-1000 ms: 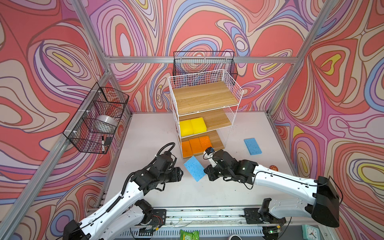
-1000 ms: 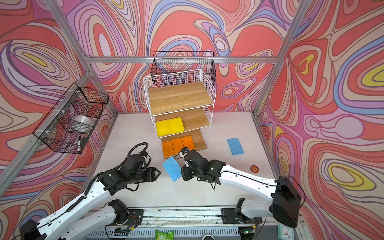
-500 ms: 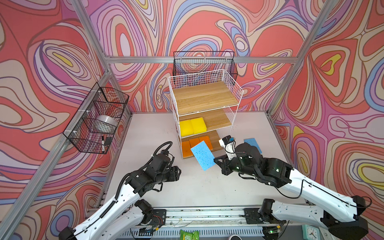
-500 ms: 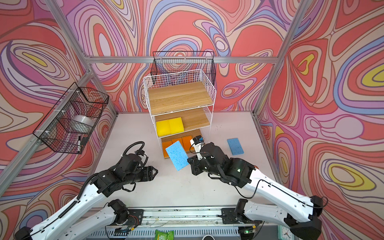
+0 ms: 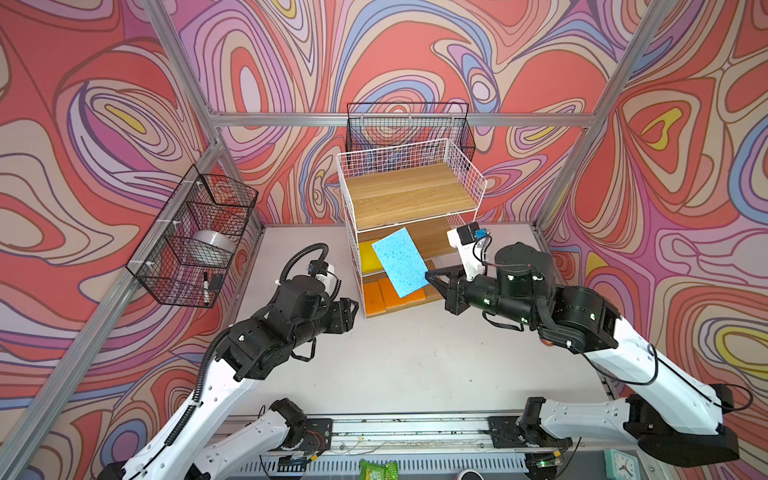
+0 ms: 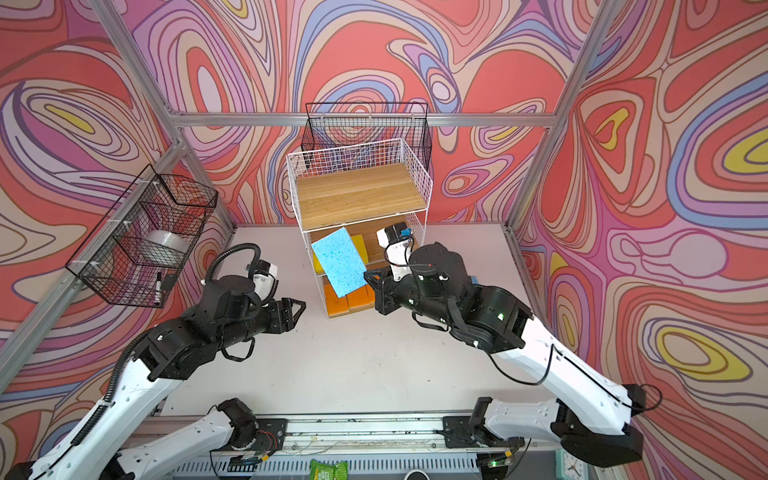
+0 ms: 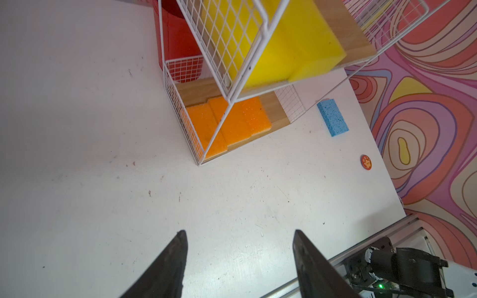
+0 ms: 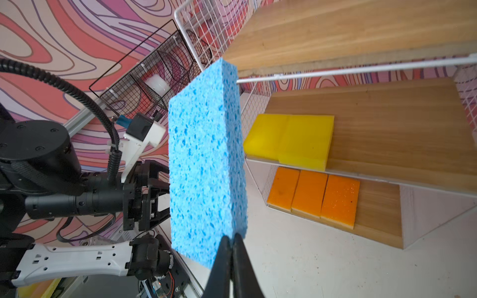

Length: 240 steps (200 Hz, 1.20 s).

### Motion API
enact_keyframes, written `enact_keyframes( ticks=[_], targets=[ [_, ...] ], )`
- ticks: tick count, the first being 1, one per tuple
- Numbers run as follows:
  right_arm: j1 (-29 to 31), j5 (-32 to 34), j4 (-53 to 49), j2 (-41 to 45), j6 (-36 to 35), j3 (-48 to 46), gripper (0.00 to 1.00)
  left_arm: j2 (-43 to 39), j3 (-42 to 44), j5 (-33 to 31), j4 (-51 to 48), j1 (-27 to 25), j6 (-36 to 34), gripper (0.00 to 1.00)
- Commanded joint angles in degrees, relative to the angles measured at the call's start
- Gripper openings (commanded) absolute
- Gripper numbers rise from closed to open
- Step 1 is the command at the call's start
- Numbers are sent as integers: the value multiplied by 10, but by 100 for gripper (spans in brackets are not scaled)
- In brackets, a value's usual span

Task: Place and organize the cleaning sponges onto the shelf
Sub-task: 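Lift the blue sponge with the right gripper toward the top shelf, then lower the blue sponge onto the top shelf board and open the right gripper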

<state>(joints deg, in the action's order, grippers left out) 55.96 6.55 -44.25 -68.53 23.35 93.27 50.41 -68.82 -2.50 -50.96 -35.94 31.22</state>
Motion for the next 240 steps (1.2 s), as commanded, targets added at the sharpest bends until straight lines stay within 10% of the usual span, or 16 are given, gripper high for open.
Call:
enact_keyframes(
  ticks=[1, 90, 240],
  targets=[
    [1, 23, 15, -23, -17, 36, 0, -5, -31, -28, -49, 4, -32, 67],
    [-135, -107, 27, -161, 17, 207, 0, 3, -49, -22, -32, 37, -55, 67],
    [-164, -196, 40, -295, 46, 305, 0, 22, -33, 36, 31, 84, -56, 67]
  ],
)
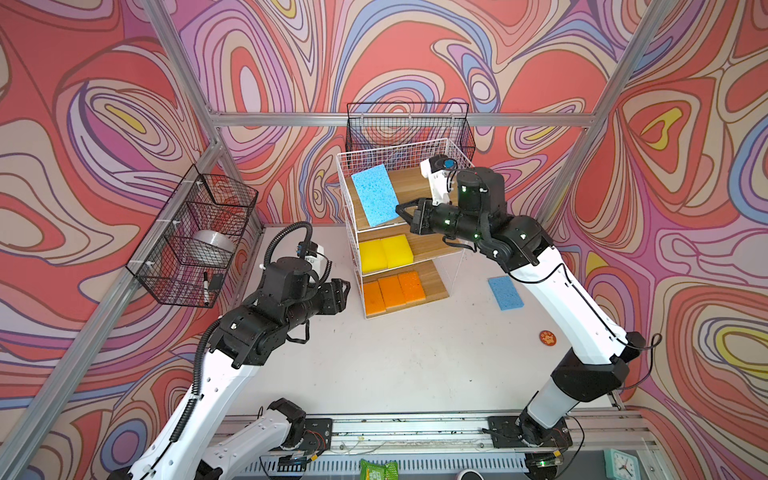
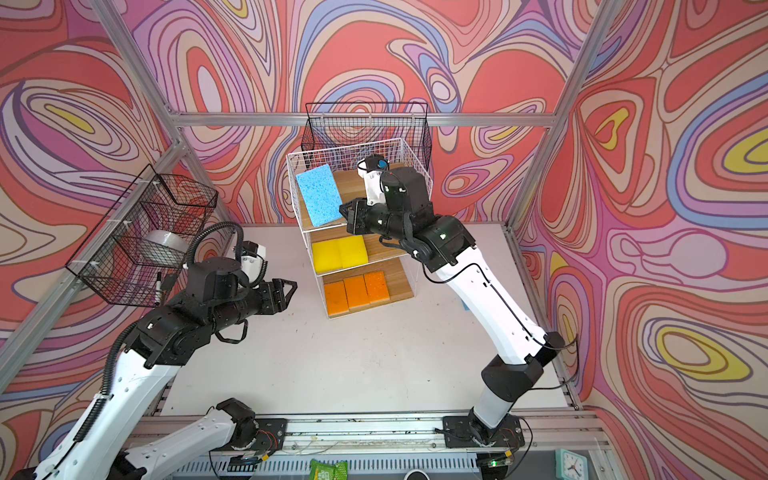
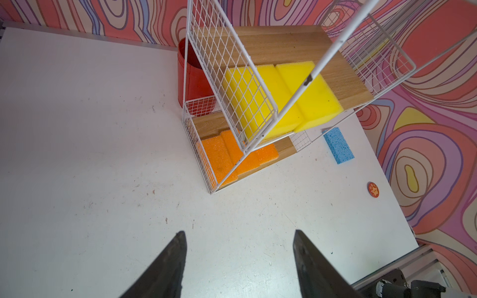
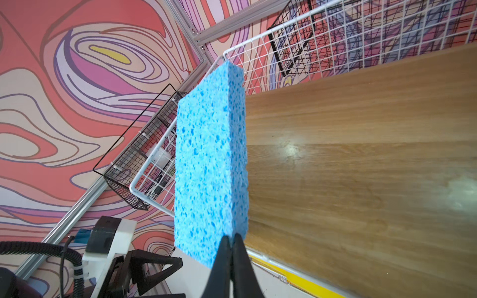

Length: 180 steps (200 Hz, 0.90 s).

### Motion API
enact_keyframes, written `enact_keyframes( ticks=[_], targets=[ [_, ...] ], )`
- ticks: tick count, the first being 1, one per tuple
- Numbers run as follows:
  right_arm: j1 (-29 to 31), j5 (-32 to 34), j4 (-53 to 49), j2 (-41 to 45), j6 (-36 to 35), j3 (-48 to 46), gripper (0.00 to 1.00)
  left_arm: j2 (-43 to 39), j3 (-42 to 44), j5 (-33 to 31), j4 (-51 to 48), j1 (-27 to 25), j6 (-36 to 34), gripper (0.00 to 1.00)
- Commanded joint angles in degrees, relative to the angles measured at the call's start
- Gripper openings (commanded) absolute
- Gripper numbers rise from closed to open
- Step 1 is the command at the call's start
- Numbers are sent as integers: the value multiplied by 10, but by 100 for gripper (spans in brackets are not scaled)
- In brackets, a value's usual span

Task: Place and organize the cleaning sponges onto the shelf
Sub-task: 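Lower the blue sponge onto the top shelf board and open the right gripper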

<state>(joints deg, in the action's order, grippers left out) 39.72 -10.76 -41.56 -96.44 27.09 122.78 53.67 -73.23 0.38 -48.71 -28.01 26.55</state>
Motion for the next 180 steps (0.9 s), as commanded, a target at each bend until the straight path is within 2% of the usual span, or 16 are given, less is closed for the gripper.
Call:
enact_keyframes(
  ticks=[1, 120, 180],
  targets=[
    [-2, -23, 13, -16, 9, 10, 0, -11, 11, 7, 8, 5, -9, 67],
    [-6, -38, 28, -38, 26, 14, 0, -30, 31, 9, 3, 10, -6, 66],
    [-20, -23, 87, 1, 63, -56, 0, -31, 36, 14, 5, 11, -3, 67]
  ],
)
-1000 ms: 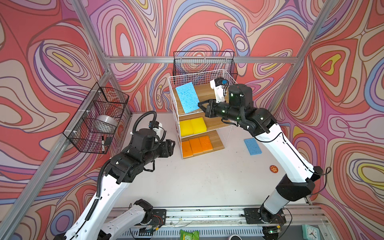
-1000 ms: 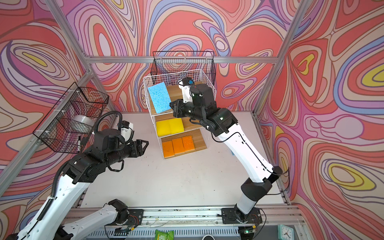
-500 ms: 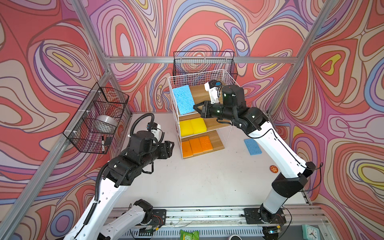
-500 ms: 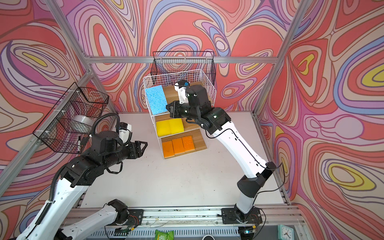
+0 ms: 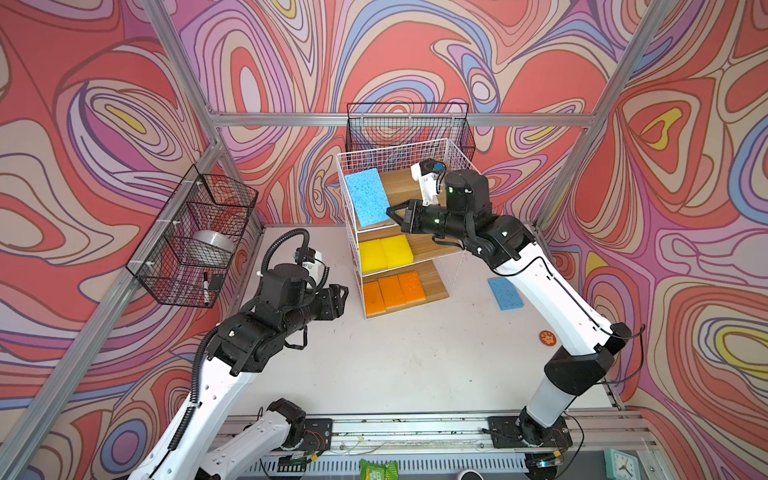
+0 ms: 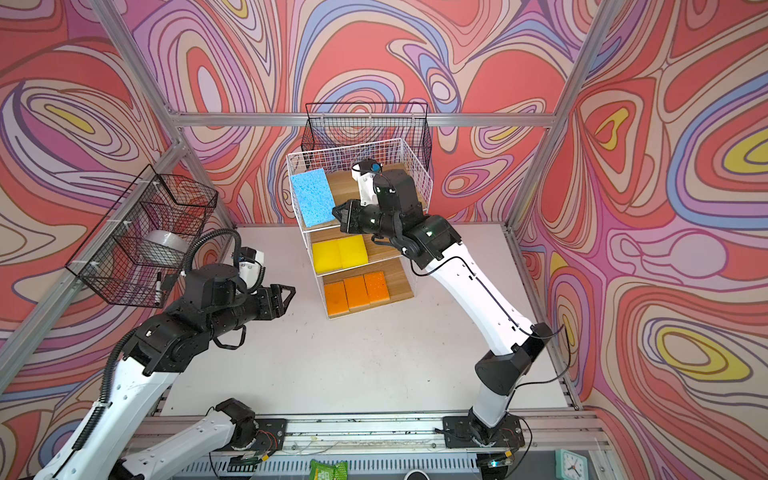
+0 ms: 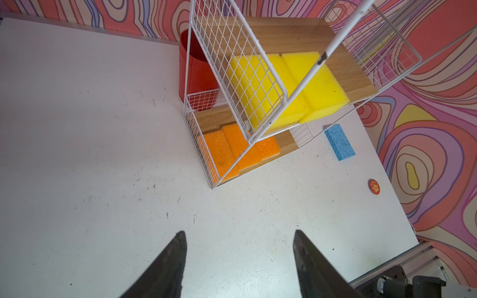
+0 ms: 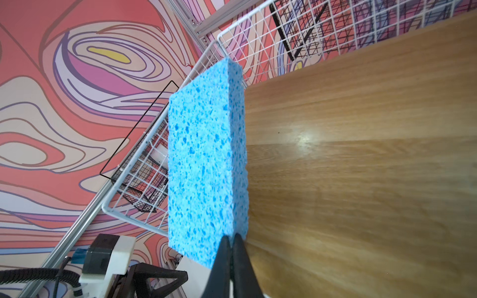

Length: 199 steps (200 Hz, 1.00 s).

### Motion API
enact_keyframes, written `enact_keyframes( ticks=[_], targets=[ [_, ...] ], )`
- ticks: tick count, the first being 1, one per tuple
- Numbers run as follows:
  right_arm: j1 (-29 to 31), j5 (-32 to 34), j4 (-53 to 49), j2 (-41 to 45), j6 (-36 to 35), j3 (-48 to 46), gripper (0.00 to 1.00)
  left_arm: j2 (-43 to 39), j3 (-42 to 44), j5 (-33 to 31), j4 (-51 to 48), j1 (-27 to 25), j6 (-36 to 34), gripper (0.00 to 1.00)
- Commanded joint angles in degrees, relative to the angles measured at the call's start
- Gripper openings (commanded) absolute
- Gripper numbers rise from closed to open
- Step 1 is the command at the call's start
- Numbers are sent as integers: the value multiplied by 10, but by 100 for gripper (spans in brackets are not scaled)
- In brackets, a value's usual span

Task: Place and organize the cleaning sponges onto the shelf
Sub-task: 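Lower the blue sponge onto the top shelf board and open the right gripper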

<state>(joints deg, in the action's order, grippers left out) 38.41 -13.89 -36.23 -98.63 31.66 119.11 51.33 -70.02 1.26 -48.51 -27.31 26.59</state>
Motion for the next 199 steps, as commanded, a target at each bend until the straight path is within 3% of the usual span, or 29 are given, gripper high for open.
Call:
enact_keyframes(
  ticks=[1, 174, 199],
  targets=[
    [-7, 8, 34, 22, 17, -19, 0, -8, 4, 6, 2, 4, -3, 66],
    [-8, -50, 48, -13, 26, 13, 0, -18, 5, 2, -7, 4, -5, 67],
    [-8, -50, 45, -14, 26, 14, 9, -18, 4, 3, -7, 4, -5, 67]
  ],
)
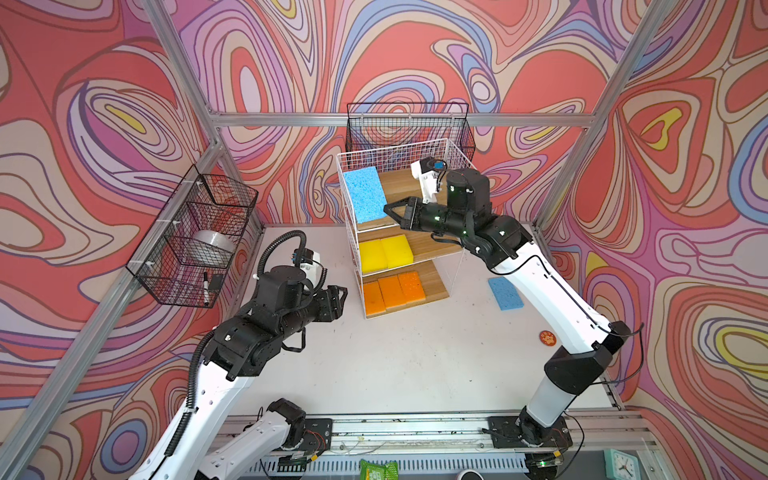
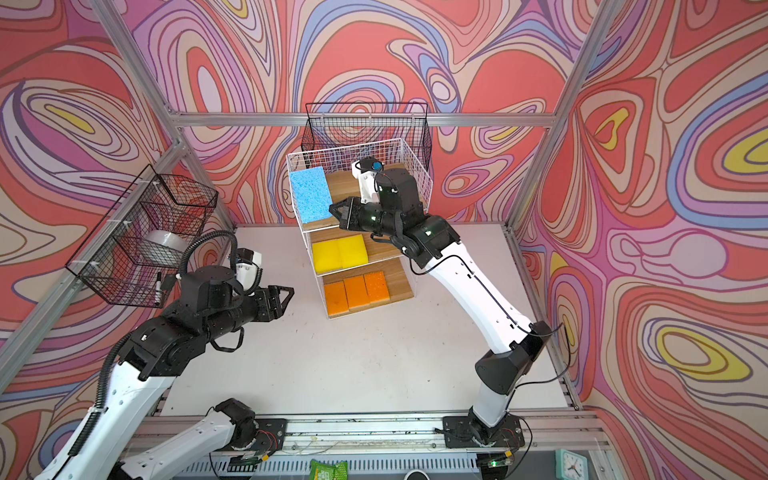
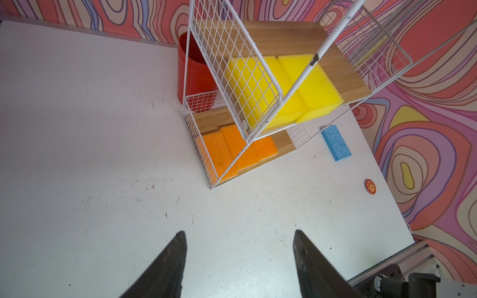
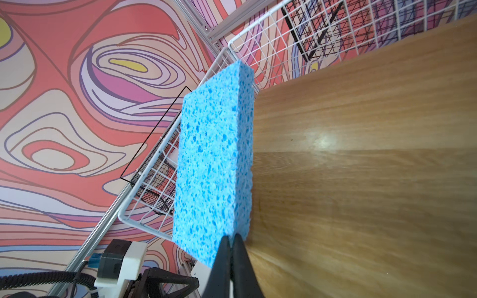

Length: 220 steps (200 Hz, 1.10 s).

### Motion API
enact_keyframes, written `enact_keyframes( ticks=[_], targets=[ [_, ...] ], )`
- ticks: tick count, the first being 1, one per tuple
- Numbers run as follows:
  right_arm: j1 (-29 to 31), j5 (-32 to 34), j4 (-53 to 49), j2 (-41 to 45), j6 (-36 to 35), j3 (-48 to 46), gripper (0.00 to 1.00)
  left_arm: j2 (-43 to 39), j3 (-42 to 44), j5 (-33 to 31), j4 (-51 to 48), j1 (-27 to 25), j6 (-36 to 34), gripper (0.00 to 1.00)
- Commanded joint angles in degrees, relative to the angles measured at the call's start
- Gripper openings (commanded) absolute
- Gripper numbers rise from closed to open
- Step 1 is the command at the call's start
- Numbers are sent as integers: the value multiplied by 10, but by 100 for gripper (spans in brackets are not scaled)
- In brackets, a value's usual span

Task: Place and organize the cleaning sponges onto the shelf
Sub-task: 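Lower the blue sponge onto the top shelf board and open the right gripper, then withdraw the right gripper from the shelf toward the far blue sponge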

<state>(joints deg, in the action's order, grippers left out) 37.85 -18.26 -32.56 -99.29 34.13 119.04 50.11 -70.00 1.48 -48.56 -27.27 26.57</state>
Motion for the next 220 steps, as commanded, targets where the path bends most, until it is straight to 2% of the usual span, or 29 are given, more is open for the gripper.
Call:
enact_keyframes(
  ticks=[1, 10, 43, 72, 122, 134, 140, 161, 187, 220],
  targets=[
    [-2, -6, 8, -8, 1, 15, 9, -5, 4, 1, -7, 4, -5, 67],
    [-2, -6, 9, -8, 0, 14, 14, -4, 4, 1, -7, 4, -5, 66],
    [-2, 3, 6, -3, -4, 10, 20, -4, 3, 0, -8, 4, -6, 67],
    [-2, 9, 3, 1, -8, 9, 32, -3, 1, 0, -8, 4, -6, 66],
    [-2, 13, 1, 7, -17, 6, 47, 4, -7, 4, -10, 4, -7, 66],
    [-2, 19, 8, 19, -23, -3, 53, 4, -10, 8, -9, 4, -14, 68],
    [-2, 23, 11, 27, -29, -8, 55, 2, -10, 10, -8, 4, -16, 75],
    [-1, 46, 3, 54, -48, -24, 57, -11, -6, 14, 2, 4, -19, 87],
    [-1, 79, -17, 96, -61, -60, 57, 0, -15, 10, -7, 4, -16, 87],
    [0, 98, -14, 180, -53, -162, 57, -4, 6, 27, 3, 4, -8, 90]
  ],
)
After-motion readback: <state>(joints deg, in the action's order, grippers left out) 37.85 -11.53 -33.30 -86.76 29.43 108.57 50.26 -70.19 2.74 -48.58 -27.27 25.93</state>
